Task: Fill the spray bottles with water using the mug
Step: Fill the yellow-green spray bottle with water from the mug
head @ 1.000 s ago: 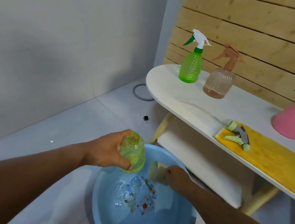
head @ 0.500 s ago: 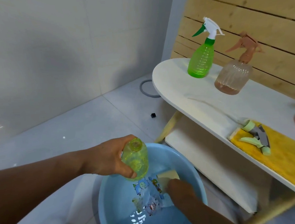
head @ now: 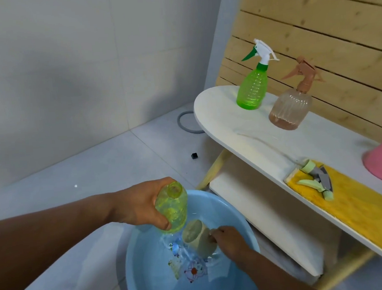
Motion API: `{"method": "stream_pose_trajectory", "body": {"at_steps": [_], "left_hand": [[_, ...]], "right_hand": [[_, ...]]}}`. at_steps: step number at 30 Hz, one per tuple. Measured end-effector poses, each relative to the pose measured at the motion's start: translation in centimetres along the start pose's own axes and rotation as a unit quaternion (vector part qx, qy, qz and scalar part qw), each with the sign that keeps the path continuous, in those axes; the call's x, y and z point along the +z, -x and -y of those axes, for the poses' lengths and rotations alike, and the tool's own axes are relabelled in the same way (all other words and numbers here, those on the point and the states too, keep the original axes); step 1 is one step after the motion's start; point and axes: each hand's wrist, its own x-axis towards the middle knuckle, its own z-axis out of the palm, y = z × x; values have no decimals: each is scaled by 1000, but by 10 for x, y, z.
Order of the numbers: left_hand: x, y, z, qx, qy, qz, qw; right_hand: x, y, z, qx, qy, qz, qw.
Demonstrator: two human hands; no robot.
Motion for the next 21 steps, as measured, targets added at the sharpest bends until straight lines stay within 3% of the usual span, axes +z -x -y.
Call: {"method": "stream_pose_trajectory", "body": {"at_steps": [13, 21], "left_hand": [[-19, 20, 2, -34, -21, -9, 999], [-13, 17, -16, -9, -25, -13, 1000]], "right_hand": [[-102, 76, 88, -108, -152, -57, 981], [-155, 128, 146, -179, -133, -104, 969]]}}
